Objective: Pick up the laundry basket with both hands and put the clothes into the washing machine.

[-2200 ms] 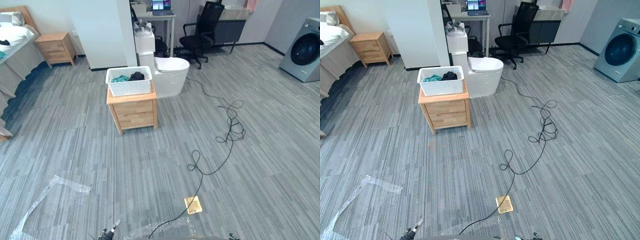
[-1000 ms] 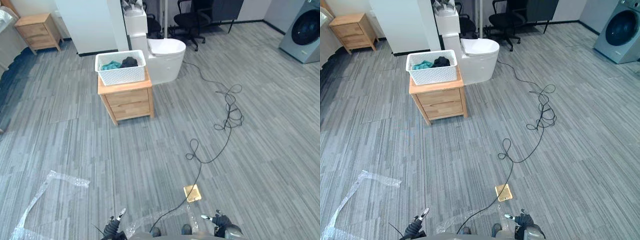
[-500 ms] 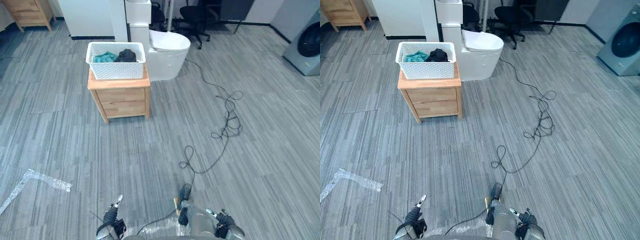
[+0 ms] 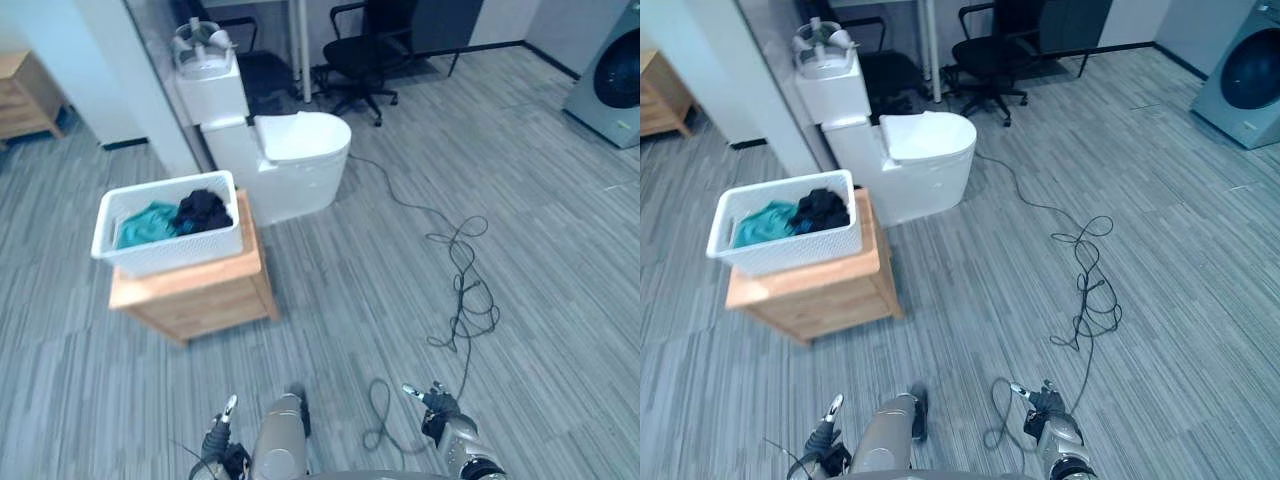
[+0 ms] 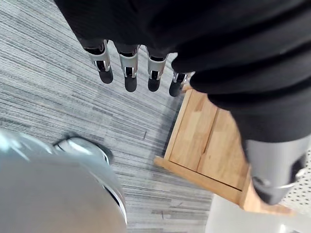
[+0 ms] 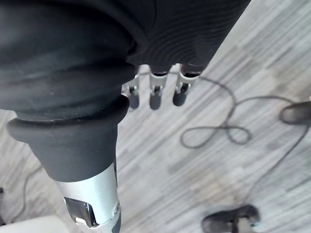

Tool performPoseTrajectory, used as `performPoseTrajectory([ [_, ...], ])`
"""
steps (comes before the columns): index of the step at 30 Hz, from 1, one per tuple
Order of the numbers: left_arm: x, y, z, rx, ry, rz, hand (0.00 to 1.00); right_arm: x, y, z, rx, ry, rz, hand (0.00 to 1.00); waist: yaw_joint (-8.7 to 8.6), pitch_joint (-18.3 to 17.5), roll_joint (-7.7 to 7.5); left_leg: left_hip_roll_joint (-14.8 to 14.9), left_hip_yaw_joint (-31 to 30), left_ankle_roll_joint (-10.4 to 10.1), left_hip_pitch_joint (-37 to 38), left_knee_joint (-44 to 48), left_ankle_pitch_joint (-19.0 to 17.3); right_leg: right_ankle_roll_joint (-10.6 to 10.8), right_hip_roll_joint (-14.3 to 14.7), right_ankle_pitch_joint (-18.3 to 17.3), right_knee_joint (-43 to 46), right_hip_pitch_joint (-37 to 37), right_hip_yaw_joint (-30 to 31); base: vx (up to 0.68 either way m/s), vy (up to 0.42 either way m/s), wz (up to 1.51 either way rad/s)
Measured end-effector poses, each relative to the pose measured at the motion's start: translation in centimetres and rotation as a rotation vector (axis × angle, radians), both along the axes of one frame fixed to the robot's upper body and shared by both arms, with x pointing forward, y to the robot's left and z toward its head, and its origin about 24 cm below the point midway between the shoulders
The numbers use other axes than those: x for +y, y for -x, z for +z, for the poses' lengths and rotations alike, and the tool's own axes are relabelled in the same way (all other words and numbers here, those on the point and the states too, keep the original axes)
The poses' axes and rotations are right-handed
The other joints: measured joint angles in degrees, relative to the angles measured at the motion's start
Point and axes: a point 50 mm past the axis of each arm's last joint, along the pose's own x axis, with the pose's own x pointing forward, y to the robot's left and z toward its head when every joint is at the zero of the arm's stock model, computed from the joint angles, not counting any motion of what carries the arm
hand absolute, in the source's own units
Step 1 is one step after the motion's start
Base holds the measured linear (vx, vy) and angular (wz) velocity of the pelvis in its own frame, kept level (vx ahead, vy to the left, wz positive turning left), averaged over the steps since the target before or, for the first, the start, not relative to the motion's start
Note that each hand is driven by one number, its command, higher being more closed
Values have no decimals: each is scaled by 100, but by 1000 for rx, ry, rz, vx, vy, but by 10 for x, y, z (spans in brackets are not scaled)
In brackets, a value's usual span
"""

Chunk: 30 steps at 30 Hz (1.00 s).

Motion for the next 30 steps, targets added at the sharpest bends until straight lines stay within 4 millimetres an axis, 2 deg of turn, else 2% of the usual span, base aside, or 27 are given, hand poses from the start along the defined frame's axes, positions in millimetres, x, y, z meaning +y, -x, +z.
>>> performPoseTrajectory([
  [1,0,4,-2,24,3,5,0,5,0,0,-1,-8,10,0,43,-44,-176,-178,-44,167,-22,81,229,73,-146,-44,13,18,-5,786,406,-59],
  [2,14,4,-1,36,-27,13,0,11,1,-2,3,-21,17,0,13,-165,-559,-423,95,228,-35,63,73,55,-484,27,290,-162,16,597,323,5],
  [3,22,0,1,30,-51,9,0,8,7,-4,13,-20,-1,0,14,-193,-684,-627,152,334,-17,152,-66,19,-700,153,858,-420,218,683,398,32],
  [4,22,-1,2,27,-52,10,0,6,9,-5,19,-20,-15,0,25,-199,-702,-747,149,398,22,257,-164,91,-779,247,1163,-513,344,438,264,41],
  [5,20,-2,2,25,-53,13,0,2,16,-7,35,-25,-54,0,0,-196,-697,-956,137,519,195,435,-454,193,-916,429,1779,-605,590,545,315,42],
  [7,20,-5,2,18,-56,9,0,2,27,-13,76,-42,-74,0,-95,-206,-660,-1241,29,691,574,602,-864,320,-986,647,2997,-881,746,525,281,47],
  [9,20,-15,4,-1,-60,-18,0,0,39,-17,105,-50,-93,0,-133,-187,-607,-1400,-103,703,927,491,-1072,272,-993,650,4342,-1496,666,364,198,38],
  [10,19,-20,5,-8,-69,-52,0,-1,49,-20,129,-56,-101,0,-207,-159,-578,-1493,-242,682,1301,259,-1092,225,-1003,490,4936,-1856,431,281,136,39],
  [11,18,-21,5,-6,-75,-75,0,-2,54,-22,142,-57,-104,0,-237,-134,-546,-1505,-296,677,1497,149,-1097,175,-1019,316,5019,-1960,263,316,141,30],
  [12,13,-24,5,-10,-70,-108,0,-5,62,-23,155,-53,-118,0,-254,-91,-456,-1493,-307,674,1863,-90,-1134,73,-1082,-84,4831,-2165,-75,180,75,6],
  [13,11,-24,4,-10,-67,-109,0,-8,62,-22,150,-43,-121,0,-262,-101,-408,-1422,-308,696,2110,-254,-1168,47,-1009,-379,4264,-2328,-397,152,61,-3],
  [14,11,-23,4,-6,-66,-108,0,-8,63,-22,150,-45,-121,0,-277,-110,-404,-1369,-309,688,2193,-316,-1180,91,-916,-456,3833,-2395,-513,123,8,7],
  [15,11,-24,5,-11,-68,-110,0,-4,64,-23,154,-54,-116,0,-308,-154,-449,-1280,-326,592,2261,-353,-1200,181,-677,-467,2732,-2437,-656,156,-45,21],
  [16,13,-23,5,-9,-72,-112,0,0,64,-24,156,-60,-102,0,-346,-198,-545,-1277,-355,517,2259,-364,-1244,-92,-560,-140,1767,-2436,-701,175,-75,21],
  [17,12,-21,4,-5,-66,-110,0,1,64,-24,155,-63,-99,0,-368,-219,-593,-1288,-359,483,2253,-365,-1264,-213,-546,76,1452,-2427,-709,204,-117,18],
  [18,7,-19,2,2,-50,-103,0,4,63,-24,154,-70,-99,0,-374,-264,-664,-1320,-396,412,2245,-351,-1307,-271,-557,578,951,-2314,-715,225,-151,16],
  [19,9,-15,2,11,-52,-82,0,9,63,-24,155,-81,-96,0,-367,-299,-698,-1320,-464,331,2225,-288,-1359,-215,-519,812,557,-2112,-745,227,-162,19],
  [20,9,-14,1,15,-52,-81,0,10,61,-24,150,-81,-88,0,-364,-323,-672,-1268,-502,238,2212,-264,-1415,-235,-456,883,412,-2032,-801,217,-168,15],
  [22,6,-10,0,22,-44,-68,0,11,50,-21,123,-77,-67,0,-356,-362,-623,-1206,-528,210,2215,-293,-1432,-254,-354,896,145,-1941,-825,224,-160,4],
  [24,1,-5,-3,34,-21,-21,0,12,36,-17,91,-69,-41,0,-338,-370,-490,-1145,-558,102,2198,-256,-1505,-262,-290,900,35,-1887,-849,176,-113,3],
  [28,-1,-6,-3,25,-8,14,0,9,25,-11,56,-41,-9,0,-255,-309,-339,-1076,-667,-422,1625,819,-1855,-266,-281,892,40,-1797,-1143,82,-37,38],
  [29,0,-5,-3,28,-10,16,0,7,24,-11,54,-31,-3,0,-237,-304,-326,-1027,-597,-582,1523,1005,-2030,-289,-298,866,47,-1799,-1184,21,72,50],
  [30,1,-2,-4,39,-12,22,0,2,19,-8,41,-9,-8,0,-231,-251,-269,-813,-155,-567,1373,1432,-2330,-325,-320,756,64,-1794,-1229,17,83,37],
])
